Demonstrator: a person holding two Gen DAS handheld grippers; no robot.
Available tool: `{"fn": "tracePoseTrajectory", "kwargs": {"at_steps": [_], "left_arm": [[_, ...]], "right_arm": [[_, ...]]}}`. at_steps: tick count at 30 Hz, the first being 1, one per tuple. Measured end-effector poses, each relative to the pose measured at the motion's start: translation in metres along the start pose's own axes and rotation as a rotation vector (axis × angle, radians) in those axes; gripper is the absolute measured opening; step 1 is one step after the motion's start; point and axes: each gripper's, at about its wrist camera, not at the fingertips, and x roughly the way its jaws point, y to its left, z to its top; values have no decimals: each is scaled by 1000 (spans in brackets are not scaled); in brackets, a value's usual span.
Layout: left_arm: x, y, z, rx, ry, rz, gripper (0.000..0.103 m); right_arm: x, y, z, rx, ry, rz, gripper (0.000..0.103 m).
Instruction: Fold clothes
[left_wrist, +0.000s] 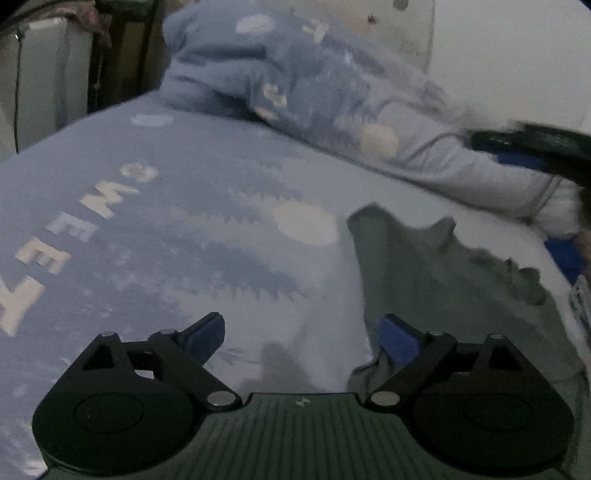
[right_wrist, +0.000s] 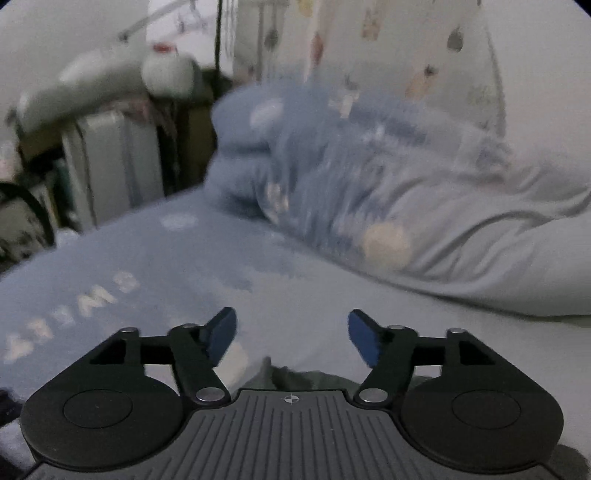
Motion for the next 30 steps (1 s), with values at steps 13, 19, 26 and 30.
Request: {"fn": "tracePoseTrajectory", "kwargs": {"at_steps": [13, 19, 26, 30], "left_arm": [[-131, 27, -67, 78, 28, -96, 98], [-148, 38, -131, 109, 164, -164, 97], [-146, 48, -155, 57, 248, -258, 91], [-134, 48, -164, 56, 326, -304, 90]], "right_arm": [[-320, -20, -90, 129, -167, -37, 95], [-381, -14, -168, 217, -98, -65, 99], [-408, -10, -235, 287, -12, -94, 99], [-416, -8, -265, 300, 72, -148, 99]]}}
